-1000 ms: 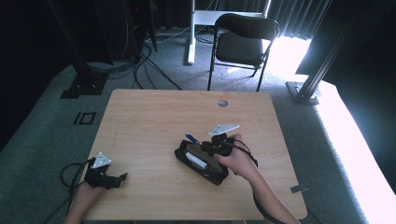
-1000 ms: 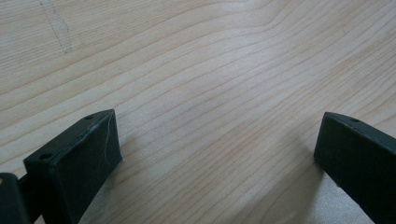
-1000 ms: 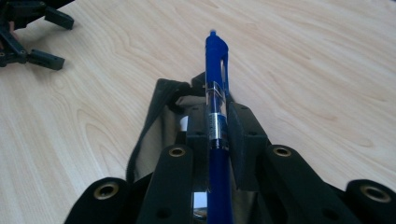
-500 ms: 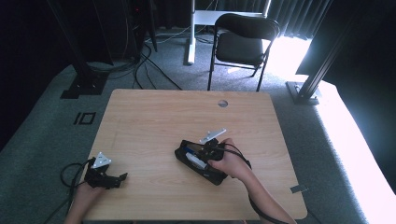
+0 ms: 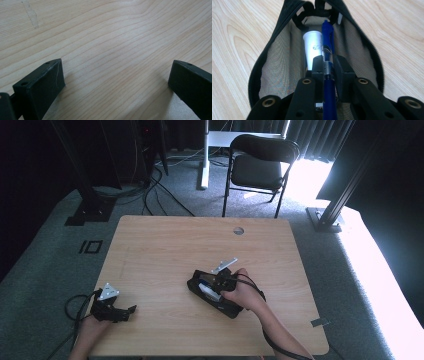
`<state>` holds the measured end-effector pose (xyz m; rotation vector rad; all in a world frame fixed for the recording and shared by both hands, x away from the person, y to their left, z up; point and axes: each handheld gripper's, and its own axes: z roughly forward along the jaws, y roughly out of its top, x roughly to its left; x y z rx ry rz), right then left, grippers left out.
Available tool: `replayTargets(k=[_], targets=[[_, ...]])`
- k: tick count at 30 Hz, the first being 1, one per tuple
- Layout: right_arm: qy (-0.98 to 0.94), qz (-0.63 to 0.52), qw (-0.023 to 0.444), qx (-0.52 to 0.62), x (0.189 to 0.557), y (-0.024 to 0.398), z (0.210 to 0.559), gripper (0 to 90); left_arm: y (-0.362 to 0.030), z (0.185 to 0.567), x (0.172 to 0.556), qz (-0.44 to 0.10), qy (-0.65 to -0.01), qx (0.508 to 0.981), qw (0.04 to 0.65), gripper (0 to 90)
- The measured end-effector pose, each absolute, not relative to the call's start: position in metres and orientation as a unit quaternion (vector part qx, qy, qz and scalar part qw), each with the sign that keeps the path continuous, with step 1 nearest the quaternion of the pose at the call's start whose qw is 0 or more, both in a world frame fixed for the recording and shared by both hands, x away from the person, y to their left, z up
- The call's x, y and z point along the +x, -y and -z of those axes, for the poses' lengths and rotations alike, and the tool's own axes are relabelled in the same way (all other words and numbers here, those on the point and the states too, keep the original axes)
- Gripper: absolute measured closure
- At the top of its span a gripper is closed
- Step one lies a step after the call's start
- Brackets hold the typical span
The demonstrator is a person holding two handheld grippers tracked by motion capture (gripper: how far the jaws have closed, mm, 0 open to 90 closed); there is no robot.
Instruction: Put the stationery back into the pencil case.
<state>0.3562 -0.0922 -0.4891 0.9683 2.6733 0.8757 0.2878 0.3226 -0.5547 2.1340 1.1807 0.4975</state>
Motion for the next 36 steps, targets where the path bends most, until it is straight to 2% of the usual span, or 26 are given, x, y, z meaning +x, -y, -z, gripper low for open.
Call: replayTargets(k=[5,9,11,24,31,36], targets=[[-0.900,-0.282,0.085,0.321,0.357,0.088,0.495,78.5,-0.323,0.555,0.288,-0.189,-0.449,0.812,0.320,0.7],[-0.901,-0.281,0.080,0.321,0.358,0.089,0.494,72.2,-0.323,0.555,0.288,-0.189,-0.449,0.812,0.320,0.7],[-0.901,-0.281,0.081,0.319,0.358,0.089,0.494,72.1,-0.323,0.555,0.288,-0.189,-0.449,0.812,0.320,0.7],[-0.876,-0.362,0.075,0.310,0.348,0.101,0.464,61.5,-0.323,0.555,0.288,-0.190,-0.449,0.813,0.320,0.7],[-0.847,-0.397,0.094,0.341,0.352,0.118,0.453,52.2,-0.323,0.555,0.288,-0.190,-0.449,0.812,0.320,0.7],[-0.832,-0.410,0.105,0.360,0.356,0.132,0.452,49.0,-0.323,0.555,0.288,-0.190,-0.449,0.812,0.320,0.7]])
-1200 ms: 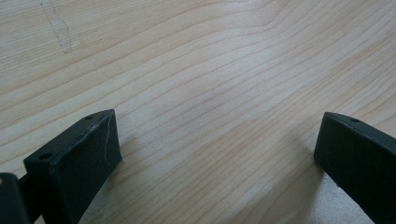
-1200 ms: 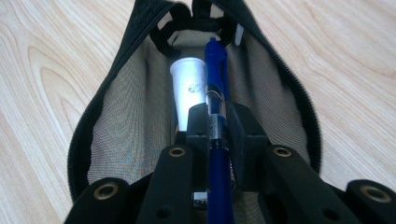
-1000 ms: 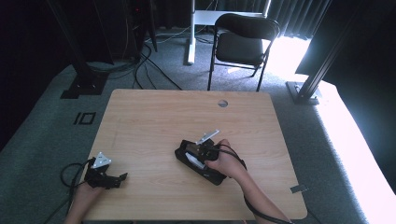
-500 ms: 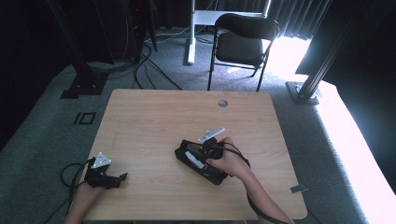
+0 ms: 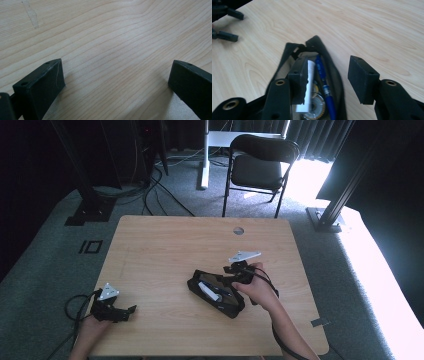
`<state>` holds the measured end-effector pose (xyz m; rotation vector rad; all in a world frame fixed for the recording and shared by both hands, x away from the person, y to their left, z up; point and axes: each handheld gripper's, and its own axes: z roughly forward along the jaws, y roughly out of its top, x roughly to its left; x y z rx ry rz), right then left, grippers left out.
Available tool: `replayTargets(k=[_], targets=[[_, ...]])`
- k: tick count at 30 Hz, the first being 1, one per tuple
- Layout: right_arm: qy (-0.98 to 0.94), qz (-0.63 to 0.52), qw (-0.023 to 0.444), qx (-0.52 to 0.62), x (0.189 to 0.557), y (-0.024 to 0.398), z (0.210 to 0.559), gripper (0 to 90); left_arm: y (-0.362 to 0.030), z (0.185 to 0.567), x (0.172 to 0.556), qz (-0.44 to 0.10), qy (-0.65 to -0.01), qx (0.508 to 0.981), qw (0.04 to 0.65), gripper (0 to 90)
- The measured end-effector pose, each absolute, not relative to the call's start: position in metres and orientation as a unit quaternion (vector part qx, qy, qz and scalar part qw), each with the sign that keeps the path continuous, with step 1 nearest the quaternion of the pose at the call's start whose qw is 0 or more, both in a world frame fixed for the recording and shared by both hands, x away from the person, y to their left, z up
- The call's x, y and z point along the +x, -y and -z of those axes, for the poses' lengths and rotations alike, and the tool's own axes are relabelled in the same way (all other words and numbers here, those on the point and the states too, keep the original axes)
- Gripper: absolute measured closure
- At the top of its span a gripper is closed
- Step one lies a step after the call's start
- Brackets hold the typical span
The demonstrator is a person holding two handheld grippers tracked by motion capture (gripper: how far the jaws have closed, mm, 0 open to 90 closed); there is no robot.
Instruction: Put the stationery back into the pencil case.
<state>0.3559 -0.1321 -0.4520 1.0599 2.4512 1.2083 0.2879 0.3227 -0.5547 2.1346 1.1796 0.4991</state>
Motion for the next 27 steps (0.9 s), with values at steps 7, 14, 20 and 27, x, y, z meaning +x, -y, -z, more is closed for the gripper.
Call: replayTargets(k=[7,14,20,27], targets=[[-0.817,-0.414,0.123,0.382,0.358,0.152,0.454,45.2,-0.323,0.555,0.288,-0.190,-0.449,0.813,0.320,0.7],[-0.800,-0.416,0.136,0.410,0.360,0.168,0.460,40.9,-0.323,0.555,0.288,-0.189,-0.449,0.812,0.320,0.7],[-0.789,-0.411,0.147,0.433,0.362,0.182,0.470,37.0,-0.323,0.555,0.288,-0.189,-0.449,0.812,0.320,0.7],[-0.774,-0.397,0.169,0.464,0.362,0.201,0.487,36.8,-0.323,0.555,0.288,-0.189,-0.449,0.812,0.320,0.7]])
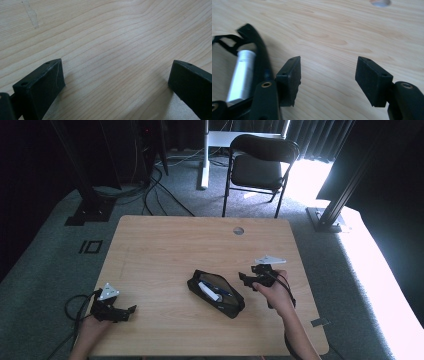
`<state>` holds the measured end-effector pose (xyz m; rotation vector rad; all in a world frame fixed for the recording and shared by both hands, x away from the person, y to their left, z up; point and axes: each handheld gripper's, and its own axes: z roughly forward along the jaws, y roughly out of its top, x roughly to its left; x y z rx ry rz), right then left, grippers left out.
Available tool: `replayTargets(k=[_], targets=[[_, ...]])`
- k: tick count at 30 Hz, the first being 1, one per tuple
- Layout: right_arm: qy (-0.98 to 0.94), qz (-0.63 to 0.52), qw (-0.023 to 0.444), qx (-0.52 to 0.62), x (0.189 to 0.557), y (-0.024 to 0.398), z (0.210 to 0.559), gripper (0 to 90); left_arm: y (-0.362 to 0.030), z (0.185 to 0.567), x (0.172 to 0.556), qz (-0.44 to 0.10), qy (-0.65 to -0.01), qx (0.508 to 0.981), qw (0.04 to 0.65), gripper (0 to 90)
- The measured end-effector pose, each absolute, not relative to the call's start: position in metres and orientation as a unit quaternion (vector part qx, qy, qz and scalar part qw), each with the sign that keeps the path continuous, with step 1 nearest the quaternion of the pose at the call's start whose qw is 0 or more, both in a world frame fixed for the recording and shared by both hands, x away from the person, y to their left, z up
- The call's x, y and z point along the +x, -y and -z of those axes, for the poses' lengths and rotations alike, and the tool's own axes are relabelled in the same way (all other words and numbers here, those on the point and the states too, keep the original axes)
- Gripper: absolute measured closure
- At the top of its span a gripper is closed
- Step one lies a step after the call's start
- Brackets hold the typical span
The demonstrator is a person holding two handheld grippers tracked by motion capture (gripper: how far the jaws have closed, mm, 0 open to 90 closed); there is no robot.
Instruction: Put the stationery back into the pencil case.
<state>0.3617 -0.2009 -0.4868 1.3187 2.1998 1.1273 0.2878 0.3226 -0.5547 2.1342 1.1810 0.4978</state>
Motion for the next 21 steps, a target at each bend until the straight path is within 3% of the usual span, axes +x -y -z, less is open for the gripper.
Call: replayTargets(k=[21], targets=[[-0.724,-0.361,0.215,0.546,0.344,0.250,0.529,27.3,-0.323,0.555,0.288,-0.190,-0.449,0.812,0.321,0.7]])
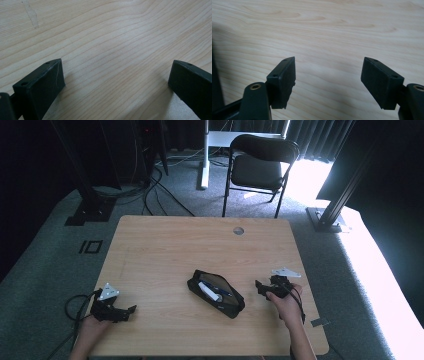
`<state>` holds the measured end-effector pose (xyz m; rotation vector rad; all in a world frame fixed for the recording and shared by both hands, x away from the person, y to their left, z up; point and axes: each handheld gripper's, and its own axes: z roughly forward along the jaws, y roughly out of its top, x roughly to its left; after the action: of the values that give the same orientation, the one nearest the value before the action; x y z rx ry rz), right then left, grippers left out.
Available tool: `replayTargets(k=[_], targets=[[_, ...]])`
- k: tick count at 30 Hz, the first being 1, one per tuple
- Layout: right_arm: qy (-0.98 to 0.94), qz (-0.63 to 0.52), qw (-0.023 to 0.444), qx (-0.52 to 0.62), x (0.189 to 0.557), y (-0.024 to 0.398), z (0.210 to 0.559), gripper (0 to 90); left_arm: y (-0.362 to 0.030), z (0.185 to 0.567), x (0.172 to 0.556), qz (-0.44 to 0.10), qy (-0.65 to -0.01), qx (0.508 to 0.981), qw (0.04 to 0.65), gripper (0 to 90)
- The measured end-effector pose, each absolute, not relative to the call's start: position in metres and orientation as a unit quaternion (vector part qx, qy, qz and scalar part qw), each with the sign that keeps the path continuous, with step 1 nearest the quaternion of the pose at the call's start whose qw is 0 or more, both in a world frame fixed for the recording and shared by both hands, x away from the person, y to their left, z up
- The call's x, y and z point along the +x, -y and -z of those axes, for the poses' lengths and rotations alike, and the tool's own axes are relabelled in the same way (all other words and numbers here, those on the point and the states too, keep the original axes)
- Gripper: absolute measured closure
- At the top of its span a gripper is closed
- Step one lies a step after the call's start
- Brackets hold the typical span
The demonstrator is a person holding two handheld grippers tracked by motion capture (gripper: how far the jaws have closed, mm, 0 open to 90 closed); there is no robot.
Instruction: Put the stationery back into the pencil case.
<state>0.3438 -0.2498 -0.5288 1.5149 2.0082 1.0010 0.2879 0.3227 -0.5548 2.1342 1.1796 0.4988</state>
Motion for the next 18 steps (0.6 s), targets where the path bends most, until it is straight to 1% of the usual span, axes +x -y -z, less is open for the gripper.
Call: replayTargets(k=[4,11,13,18], targets=[[-0.721,-0.341,0.235,0.555,0.341,0.257,0.533,26.6,-0.323,0.555,0.288,-0.190,-0.449,0.812,0.321,0.7],[-0.708,-0.323,0.250,0.576,0.335,0.270,0.543,22.2,-0.323,0.555,0.288,-0.190,-0.449,0.812,0.321,0.7],[-0.699,-0.316,0.259,0.587,0.333,0.273,0.545,18.6,-0.323,0.555,0.288,-0.190,-0.449,0.812,0.320,0.7],[-0.688,-0.290,0.261,0.612,0.327,0.278,0.550,16.8,-0.323,0.555,0.288,-0.190,-0.450,0.812,0.321,0.7]])
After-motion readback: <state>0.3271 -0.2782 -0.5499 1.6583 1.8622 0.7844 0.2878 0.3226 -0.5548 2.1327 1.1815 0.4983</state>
